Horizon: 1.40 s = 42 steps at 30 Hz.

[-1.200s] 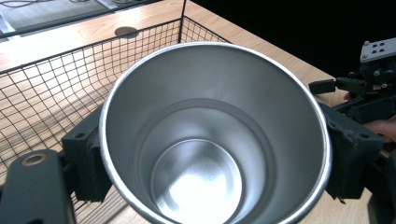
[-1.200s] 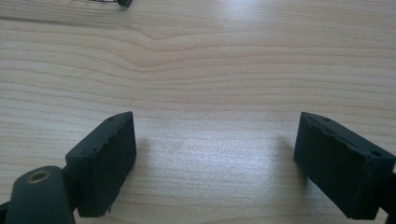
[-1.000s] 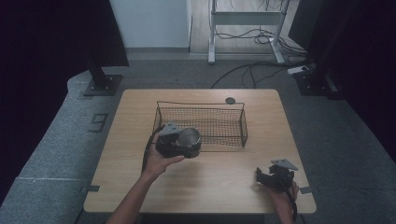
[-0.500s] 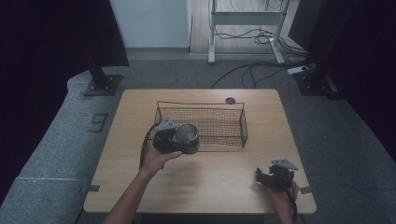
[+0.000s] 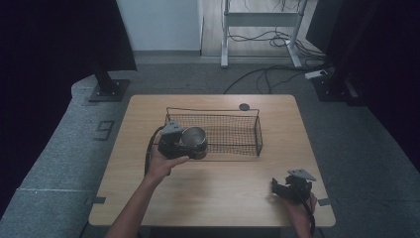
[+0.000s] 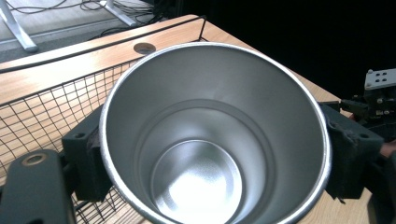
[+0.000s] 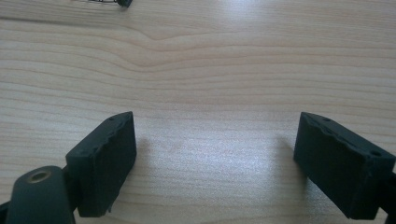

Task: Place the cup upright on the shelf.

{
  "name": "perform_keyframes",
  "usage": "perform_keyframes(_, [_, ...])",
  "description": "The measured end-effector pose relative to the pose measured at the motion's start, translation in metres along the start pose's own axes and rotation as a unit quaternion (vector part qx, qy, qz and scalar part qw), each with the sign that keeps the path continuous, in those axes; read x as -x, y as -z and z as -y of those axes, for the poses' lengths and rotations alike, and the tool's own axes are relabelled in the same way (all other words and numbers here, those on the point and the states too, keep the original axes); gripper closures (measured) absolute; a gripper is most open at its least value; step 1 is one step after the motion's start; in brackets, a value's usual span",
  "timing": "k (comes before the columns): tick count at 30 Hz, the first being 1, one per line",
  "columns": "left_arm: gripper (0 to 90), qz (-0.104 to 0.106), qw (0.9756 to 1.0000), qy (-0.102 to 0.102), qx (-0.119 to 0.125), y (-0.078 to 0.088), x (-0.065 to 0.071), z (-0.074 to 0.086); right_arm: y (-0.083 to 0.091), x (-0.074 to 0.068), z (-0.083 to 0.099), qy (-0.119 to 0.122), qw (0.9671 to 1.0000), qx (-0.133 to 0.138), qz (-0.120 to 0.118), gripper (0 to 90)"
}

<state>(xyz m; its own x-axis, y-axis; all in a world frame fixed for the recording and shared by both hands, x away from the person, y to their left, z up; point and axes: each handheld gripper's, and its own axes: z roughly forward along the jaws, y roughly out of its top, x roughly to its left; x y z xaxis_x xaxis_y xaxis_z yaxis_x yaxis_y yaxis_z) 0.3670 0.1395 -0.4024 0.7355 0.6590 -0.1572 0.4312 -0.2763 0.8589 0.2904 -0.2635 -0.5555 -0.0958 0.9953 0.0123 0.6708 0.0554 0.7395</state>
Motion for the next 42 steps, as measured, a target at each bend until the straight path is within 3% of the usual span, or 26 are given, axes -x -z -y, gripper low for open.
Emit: perform_keyframes(42, [14.8,-0.016,0.9998,0.005,-0.006,-0.004,-0.021,-0.011,0.000,0.000,0.000,0.002,1.0000,0.000,0.000,12.8])
